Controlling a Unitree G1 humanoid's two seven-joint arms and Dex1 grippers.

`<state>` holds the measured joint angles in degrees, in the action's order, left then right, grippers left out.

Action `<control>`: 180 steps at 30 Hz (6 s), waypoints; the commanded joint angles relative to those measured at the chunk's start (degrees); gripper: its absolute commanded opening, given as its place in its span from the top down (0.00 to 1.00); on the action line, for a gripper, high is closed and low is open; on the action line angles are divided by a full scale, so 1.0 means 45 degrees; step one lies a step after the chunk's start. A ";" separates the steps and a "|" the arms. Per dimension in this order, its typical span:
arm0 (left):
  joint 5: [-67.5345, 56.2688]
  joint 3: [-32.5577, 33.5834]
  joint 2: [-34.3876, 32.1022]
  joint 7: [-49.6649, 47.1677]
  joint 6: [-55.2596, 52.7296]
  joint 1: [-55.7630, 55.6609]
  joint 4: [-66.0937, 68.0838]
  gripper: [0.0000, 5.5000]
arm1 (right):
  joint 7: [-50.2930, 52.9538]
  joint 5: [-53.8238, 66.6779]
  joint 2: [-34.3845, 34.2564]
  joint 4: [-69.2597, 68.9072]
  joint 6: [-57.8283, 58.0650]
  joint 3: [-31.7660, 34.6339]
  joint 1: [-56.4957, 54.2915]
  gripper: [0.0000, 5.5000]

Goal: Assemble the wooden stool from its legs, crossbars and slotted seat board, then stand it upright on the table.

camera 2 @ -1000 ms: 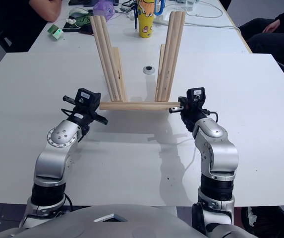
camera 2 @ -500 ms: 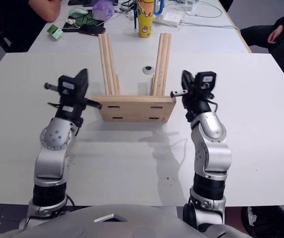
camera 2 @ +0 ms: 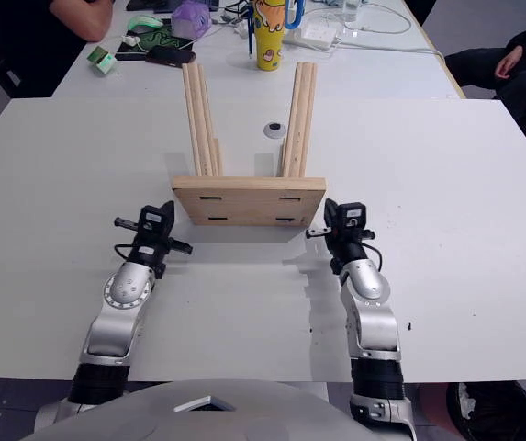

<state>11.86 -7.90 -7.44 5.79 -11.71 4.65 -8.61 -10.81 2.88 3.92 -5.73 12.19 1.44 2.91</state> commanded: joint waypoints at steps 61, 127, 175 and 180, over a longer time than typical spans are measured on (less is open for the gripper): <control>-0.0718 0.0484 -0.0229 0.0247 -0.1736 -0.3950 -0.3691 1.00 | 0.0834 0.2587 -0.0610 -0.4109 0.4389 -0.0002 -0.4118 1.00; -0.0911 0.2421 -0.2463 0.0496 0.3212 -0.6360 0.4682 1.00 | -0.3320 0.0720 -0.4800 1.1855 -0.5517 -0.3831 -0.8351 0.26; 0.1550 -0.1315 -0.3567 0.2855 0.4304 -0.7590 0.8589 1.00 | -0.2938 0.0635 0.0064 0.2445 -0.0784 -0.3120 -0.3211 0.26; 0.1495 -0.1476 -0.3376 0.3159 0.4241 -0.7300 0.8278 1.00 | -0.2566 0.0257 -0.0644 0.4612 -0.1885 -0.3114 -0.4655 0.26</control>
<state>19.00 -14.05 -23.19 18.86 7.97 -29.15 30.18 -23.85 5.57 2.13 11.04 5.95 -12.69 -14.70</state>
